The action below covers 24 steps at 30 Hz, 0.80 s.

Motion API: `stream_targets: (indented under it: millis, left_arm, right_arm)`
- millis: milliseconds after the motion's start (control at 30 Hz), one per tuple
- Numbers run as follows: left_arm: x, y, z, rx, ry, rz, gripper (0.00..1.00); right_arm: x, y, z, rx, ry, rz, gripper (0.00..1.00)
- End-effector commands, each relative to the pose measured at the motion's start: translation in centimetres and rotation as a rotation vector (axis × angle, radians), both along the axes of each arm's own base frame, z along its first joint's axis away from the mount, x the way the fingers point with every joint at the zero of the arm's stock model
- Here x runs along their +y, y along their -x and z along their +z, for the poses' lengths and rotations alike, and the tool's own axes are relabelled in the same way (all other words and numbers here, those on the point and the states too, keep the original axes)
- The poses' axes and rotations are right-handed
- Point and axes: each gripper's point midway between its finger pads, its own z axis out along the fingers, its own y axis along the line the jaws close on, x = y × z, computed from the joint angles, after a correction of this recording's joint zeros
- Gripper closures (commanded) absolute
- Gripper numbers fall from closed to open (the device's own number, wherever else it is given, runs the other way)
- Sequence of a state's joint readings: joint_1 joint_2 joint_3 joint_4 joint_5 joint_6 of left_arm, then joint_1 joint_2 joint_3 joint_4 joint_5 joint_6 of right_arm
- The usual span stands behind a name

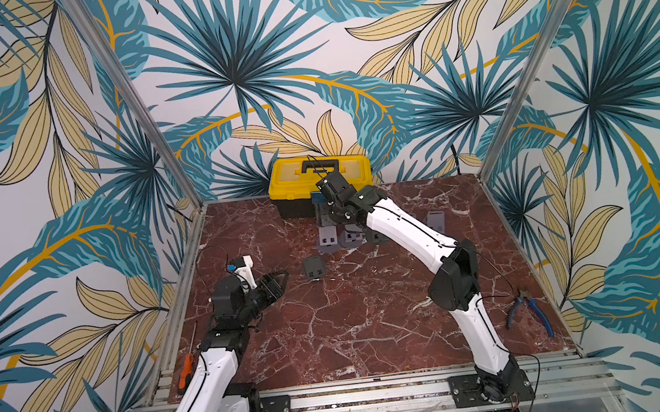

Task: Open the phone stand
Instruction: Place the phone stand at the center of the board, then pick up the phone stand at the center of the board.

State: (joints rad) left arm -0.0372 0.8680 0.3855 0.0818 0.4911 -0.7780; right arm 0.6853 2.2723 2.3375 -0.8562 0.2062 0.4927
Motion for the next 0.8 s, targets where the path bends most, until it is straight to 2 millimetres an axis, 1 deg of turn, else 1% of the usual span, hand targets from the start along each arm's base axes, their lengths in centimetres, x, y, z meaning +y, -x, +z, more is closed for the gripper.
stream_targets:
  millis: [0, 100, 300, 400, 567, 767]
  left_arm:
    - [0.3, -0.6, 1.0, -0.031, 0.005, 0.009, 0.49]
    - [0.3, -0.5, 0.9, -0.028, 0.007, 0.011, 0.49]
    - [0.3, -0.6, 0.5, -0.014, 0.006, 0.008, 0.49]
    - [0.4, -0.6, 0.3, -0.008, 0.004, 0.009, 0.49]
    - [0.3, -0.6, 0.2, -0.007, 0.003, 0.004, 0.49]
    - [0.4, -0.7, 0.0, 0.000, 0.002, 0.006, 0.49]
  right_arm:
    - [-0.1, 1.1, -1.9, 0.066, 0.044, 0.034, 0.25]
    - [0.5, 0.5, -3.5, 0.087, 0.051, 0.035, 0.24]
    - [1.6, -1.1, -7.2, 0.118, 0.045, 0.027, 0.16]
    - [2.0, -1.5, -8.9, 0.136, 0.039, 0.026, 0.15]
    - [2.0, -2.0, -10.7, 0.151, 0.045, 0.016, 0.15]
    - [2.1, -2.4, -12.2, 0.164, 0.046, 0.010, 0.15]
